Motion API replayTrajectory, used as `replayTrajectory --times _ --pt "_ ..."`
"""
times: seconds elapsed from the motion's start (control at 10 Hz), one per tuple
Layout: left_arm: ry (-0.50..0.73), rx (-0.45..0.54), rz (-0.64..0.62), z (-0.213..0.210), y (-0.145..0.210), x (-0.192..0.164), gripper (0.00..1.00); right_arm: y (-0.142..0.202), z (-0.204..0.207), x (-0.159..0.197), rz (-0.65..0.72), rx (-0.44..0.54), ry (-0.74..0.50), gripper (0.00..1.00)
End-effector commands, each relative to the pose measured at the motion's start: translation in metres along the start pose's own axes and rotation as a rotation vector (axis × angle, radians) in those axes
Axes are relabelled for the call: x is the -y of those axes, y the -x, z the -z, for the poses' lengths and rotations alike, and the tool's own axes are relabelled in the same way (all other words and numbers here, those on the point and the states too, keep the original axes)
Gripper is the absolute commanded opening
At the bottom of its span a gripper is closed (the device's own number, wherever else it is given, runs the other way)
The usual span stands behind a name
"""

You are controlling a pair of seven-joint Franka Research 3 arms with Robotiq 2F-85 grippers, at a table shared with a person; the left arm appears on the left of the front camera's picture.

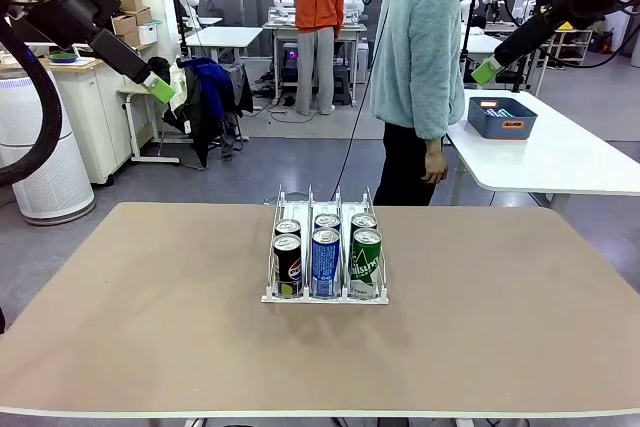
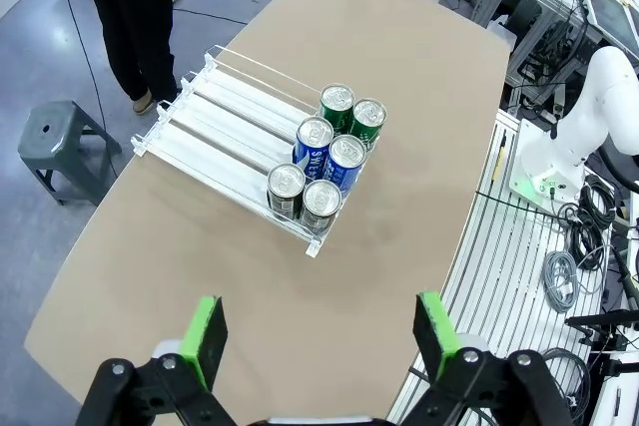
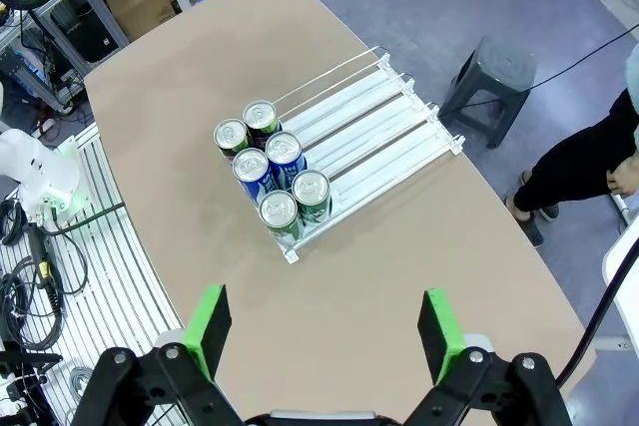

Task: Fill the beverage cans into the dispenser.
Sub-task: Pick up the Pepsi coke handed by the human.

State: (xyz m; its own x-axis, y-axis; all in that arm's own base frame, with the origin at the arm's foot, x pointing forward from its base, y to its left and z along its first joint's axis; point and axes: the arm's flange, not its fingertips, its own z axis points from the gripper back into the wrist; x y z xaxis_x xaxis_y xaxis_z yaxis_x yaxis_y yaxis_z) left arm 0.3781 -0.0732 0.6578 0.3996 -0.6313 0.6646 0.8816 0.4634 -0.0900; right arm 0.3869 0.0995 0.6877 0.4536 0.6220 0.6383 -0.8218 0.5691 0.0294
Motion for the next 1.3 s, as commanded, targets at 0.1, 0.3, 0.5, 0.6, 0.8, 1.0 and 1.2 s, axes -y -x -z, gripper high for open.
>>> replayTrajectory --times 0.1,0.3,0.5,0.6,0.8,1.0,1.2 --pt "0.007 0.021 -0.006 -0.006 -0.008 0.004 1.00 -0.004 -0.007 0.000 -0.003 0.015 0.027 1.00" --pt "0.015 0.047 -0.021 -0.011 -0.023 0.011 1.00 -0.008 -0.017 0.002 -0.012 0.046 0.058 1.00" --pt "-0.017 0.073 -0.038 -0.013 -0.028 0.016 1.00 -0.009 -0.026 0.003 -0.016 0.079 0.078 1.00" --pt "-0.026 0.083 -0.034 -0.013 -0.029 0.020 1.00 -0.009 -0.028 0.004 -0.017 0.093 0.081 1.00" --pt "-0.045 0.077 -0.037 -0.012 -0.030 0.022 1.00 -0.009 -0.029 0.005 -0.016 0.107 0.085 1.00" --pt "-0.055 0.086 -0.010 -0.015 -0.030 0.025 1.00 -0.006 -0.029 0.005 -0.007 0.107 0.078 1.00" --pt "-0.035 0.068 -0.027 -0.017 -0.035 0.021 1.00 -0.013 -0.032 0.005 -0.010 0.088 0.087 1.00"
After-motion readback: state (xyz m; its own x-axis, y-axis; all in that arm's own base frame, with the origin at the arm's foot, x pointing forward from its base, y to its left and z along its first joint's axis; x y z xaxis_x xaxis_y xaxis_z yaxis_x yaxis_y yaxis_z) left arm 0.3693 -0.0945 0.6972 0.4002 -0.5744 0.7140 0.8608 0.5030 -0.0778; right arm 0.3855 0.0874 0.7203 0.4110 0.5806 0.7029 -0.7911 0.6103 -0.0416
